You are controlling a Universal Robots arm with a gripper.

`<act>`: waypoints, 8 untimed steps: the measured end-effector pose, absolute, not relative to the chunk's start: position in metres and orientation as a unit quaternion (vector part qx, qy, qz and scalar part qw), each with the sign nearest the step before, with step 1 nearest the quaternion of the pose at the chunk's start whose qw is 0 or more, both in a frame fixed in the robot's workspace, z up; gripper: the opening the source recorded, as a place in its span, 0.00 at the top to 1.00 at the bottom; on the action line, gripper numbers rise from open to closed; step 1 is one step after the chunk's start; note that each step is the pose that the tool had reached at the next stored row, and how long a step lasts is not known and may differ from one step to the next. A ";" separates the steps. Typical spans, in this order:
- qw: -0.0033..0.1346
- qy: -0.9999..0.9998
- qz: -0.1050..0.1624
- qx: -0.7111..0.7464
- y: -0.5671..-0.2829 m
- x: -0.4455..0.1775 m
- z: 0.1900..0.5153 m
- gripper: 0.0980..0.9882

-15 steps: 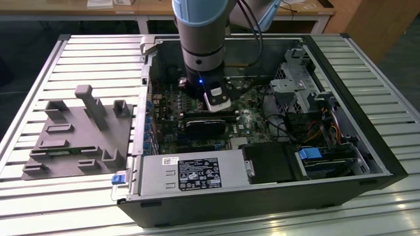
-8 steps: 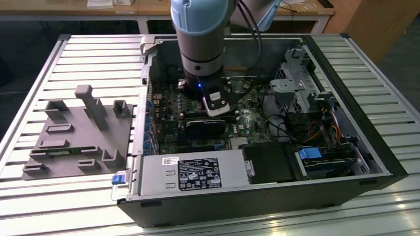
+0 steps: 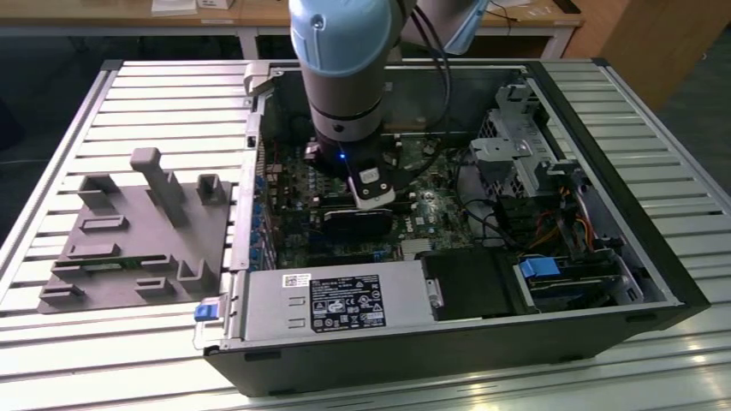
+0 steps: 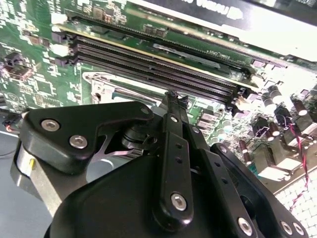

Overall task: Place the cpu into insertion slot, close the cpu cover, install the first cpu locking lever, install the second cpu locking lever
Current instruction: 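Install the second cpu locking lever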

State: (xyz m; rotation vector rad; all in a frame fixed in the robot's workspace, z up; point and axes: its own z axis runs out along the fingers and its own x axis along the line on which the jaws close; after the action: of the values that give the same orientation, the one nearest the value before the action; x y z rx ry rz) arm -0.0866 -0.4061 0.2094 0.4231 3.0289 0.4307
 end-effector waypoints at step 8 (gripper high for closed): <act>0.025 0.979 0.149 0.134 -0.407 -0.092 0.202 1.00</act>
State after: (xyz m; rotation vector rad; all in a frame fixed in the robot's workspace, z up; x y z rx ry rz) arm -0.0923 -0.4070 0.2025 0.4155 3.0291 0.4609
